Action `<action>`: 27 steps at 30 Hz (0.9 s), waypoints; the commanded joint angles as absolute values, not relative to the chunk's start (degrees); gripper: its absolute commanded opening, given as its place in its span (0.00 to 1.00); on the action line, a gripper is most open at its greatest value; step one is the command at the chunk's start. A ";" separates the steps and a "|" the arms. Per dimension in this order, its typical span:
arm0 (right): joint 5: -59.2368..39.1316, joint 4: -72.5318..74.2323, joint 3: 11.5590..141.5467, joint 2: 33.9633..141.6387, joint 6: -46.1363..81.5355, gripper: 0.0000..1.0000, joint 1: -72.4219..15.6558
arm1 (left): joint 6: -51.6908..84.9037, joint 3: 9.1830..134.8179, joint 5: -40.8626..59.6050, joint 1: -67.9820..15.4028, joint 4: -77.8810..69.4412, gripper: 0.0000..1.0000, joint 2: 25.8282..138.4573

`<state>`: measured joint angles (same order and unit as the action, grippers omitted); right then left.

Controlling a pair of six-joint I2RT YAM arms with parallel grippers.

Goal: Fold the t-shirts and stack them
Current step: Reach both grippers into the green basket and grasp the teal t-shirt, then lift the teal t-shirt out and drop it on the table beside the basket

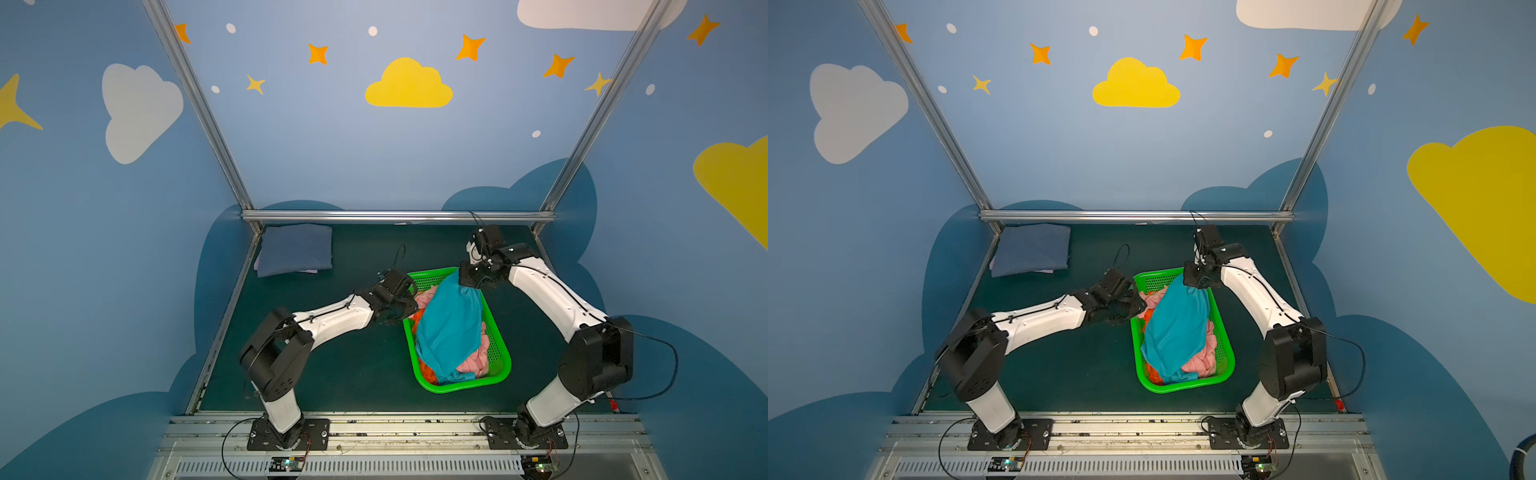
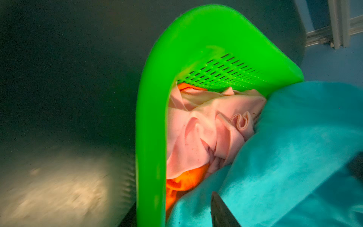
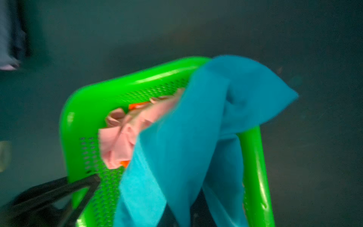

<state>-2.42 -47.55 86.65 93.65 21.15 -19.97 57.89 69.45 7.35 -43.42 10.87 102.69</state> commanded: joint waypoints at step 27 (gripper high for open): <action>-16.63 -27.69 119.99 92.35 10.68 0.00 -47.39 | 52.42 56.86 -14.92 -32.79 31.02 0.96 60.01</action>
<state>-12.73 -29.50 119.22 89.47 11.60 -46.04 52.27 59.72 -8.12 -33.36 24.25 63.68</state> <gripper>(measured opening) 0.059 0.910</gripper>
